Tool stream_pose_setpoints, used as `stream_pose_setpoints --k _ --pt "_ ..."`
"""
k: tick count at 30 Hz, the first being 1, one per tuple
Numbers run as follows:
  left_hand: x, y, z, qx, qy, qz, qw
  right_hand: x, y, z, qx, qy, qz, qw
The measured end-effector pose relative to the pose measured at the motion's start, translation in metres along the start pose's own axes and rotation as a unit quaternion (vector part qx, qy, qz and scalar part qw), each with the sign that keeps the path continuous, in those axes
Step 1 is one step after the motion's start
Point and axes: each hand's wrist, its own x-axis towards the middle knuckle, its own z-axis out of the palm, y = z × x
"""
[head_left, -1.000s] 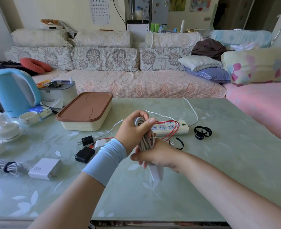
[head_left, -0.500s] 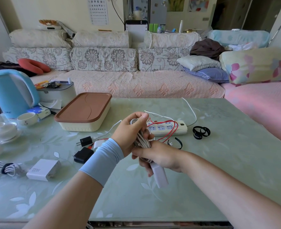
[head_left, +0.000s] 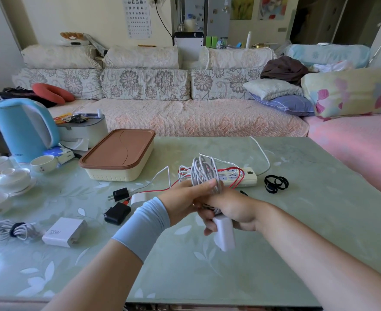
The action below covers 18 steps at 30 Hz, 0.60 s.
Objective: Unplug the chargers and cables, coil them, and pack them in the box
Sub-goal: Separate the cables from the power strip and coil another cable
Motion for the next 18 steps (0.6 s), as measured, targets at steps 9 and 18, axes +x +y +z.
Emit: stream_pose_setpoints --k 9,18 --pt "0.000 -0.001 -0.005 0.008 -0.003 0.002 1.000 0.005 0.008 -0.003 0.098 -0.085 0.097 0.987" --pt "0.003 0.010 -0.015 -0.152 0.004 0.029 0.988 -0.002 -0.001 -0.041 0.158 -0.037 0.058 0.985"
